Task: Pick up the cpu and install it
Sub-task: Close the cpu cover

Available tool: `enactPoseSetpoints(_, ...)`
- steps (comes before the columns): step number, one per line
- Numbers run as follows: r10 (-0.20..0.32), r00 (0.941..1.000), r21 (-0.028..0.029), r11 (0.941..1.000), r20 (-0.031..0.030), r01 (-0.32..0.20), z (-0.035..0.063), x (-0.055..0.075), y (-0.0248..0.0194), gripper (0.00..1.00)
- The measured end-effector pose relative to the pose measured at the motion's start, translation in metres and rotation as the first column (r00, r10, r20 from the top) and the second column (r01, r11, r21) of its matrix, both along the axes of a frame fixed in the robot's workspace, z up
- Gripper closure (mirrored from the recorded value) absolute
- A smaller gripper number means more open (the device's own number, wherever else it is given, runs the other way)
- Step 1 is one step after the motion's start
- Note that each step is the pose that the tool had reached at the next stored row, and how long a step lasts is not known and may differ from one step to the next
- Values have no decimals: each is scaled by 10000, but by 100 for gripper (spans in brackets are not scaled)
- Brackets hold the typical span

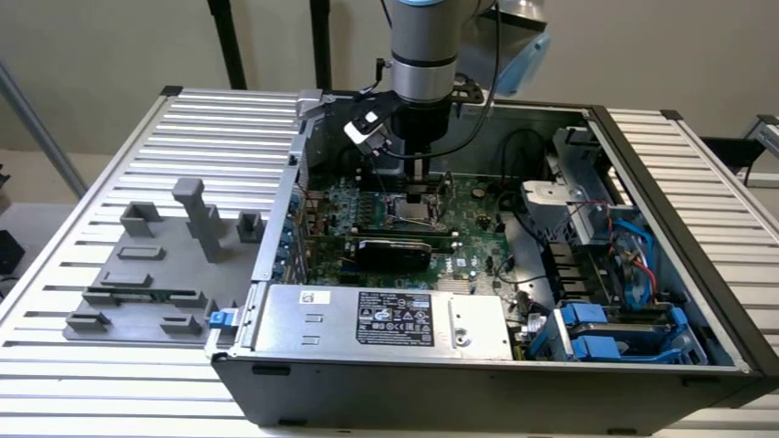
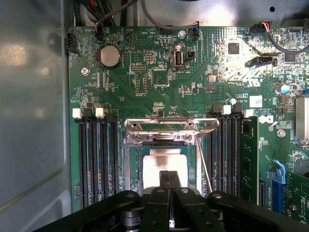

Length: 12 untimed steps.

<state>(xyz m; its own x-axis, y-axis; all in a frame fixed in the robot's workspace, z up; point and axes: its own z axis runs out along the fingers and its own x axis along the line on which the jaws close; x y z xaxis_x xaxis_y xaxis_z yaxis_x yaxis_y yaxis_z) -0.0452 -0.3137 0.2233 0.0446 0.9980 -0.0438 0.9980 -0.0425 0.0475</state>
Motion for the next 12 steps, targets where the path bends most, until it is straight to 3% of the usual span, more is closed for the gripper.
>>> enactPoseSetpoints(5, 1, 10000, -4, 10000, -2, -1, 13, 7, -1, 89)
enactPoseSetpoints(12, 1, 10000, 47, 10000, -66, -1, 308, 127, -18, 89)
